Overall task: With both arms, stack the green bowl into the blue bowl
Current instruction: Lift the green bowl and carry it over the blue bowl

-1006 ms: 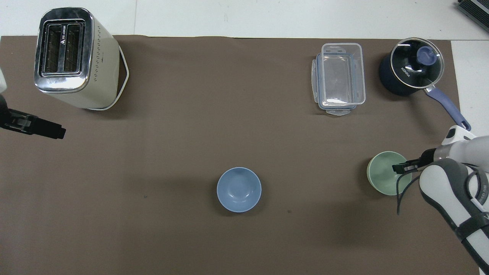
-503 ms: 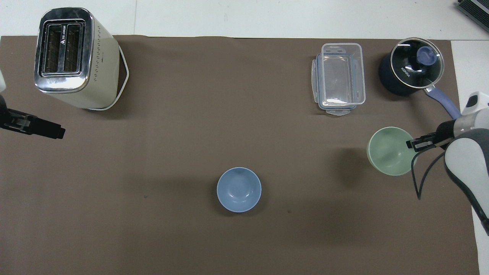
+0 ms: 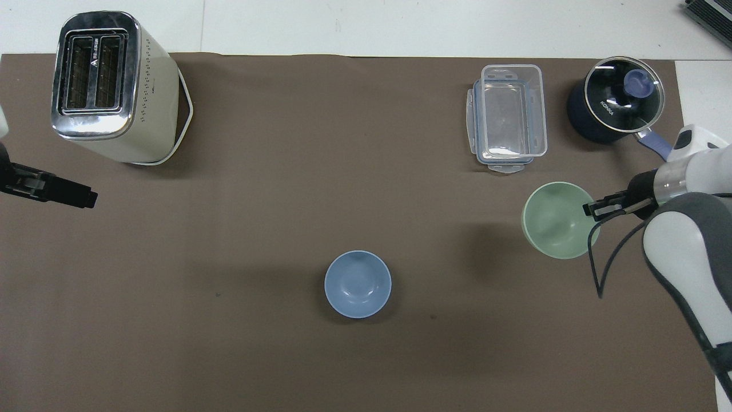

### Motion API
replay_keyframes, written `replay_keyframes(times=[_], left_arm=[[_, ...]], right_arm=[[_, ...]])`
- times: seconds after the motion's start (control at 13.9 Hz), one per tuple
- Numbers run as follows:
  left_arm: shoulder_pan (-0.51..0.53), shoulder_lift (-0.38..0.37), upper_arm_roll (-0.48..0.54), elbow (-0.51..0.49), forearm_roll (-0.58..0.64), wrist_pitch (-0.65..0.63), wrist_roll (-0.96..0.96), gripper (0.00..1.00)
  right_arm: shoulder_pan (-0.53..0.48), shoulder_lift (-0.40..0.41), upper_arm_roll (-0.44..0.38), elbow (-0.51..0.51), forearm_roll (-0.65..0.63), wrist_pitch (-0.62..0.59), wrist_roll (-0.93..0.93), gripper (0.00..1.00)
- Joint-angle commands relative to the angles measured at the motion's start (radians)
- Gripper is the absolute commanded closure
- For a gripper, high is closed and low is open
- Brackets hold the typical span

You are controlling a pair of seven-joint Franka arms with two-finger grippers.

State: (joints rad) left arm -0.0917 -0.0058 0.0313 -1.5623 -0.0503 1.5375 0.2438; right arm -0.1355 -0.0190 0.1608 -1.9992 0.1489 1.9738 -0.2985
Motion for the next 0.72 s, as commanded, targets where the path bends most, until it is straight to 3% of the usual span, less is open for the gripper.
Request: replay_keyframes(times=[0.0, 0.43, 0.65], left_arm=[[0.015, 0.007, -0.013, 0.024, 0.020, -0.022, 0.011, 0.00], [0.015, 0.007, -0.013, 0.024, 0.020, -0.022, 0.008, 0.00], [0.015, 0.007, -0.013, 0.024, 0.020, -0.023, 0.008, 0.00]], right_arm=[[0.087, -0.024, 0.019, -0.015, 0.014, -0.006, 0.160, 1.00], [0.364, -0.021, 0.019, -0.059, 0.006, 0.074, 0.520, 1.00], [0.436, -0.021, 0.020, -0.075, 0.008, 0.085, 0.597, 1.00]])
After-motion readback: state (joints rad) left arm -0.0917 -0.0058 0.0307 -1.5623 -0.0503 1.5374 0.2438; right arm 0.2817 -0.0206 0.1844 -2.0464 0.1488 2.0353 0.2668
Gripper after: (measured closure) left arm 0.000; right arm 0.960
